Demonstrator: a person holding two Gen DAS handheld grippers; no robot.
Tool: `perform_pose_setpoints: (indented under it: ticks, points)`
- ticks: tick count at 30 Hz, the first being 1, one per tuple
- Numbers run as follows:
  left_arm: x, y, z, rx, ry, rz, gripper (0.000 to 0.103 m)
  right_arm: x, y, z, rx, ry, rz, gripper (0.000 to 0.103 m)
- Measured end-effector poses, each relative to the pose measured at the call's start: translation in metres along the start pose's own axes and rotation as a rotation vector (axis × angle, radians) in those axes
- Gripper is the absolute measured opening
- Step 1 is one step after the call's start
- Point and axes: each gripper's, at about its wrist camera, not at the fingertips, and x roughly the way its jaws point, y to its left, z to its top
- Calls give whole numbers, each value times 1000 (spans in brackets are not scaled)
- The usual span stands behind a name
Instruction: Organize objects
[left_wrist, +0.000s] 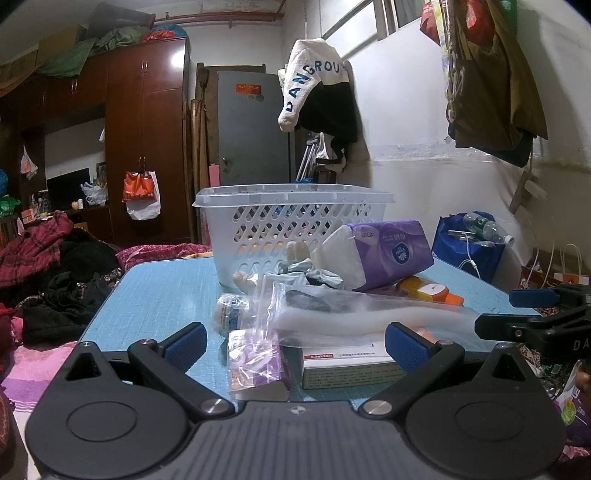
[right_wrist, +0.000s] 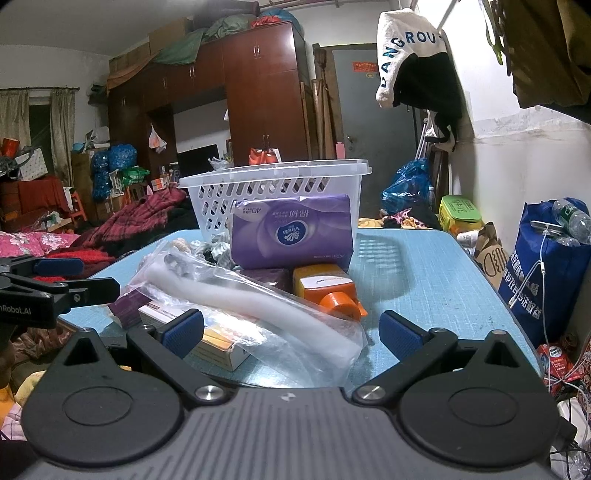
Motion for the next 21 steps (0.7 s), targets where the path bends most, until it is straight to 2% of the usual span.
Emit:
perform_pose_setpoints:
  ticks: [21]
  points:
    - [3,3,0,-9,5,0,103,1,0,0,4,0,0,103]
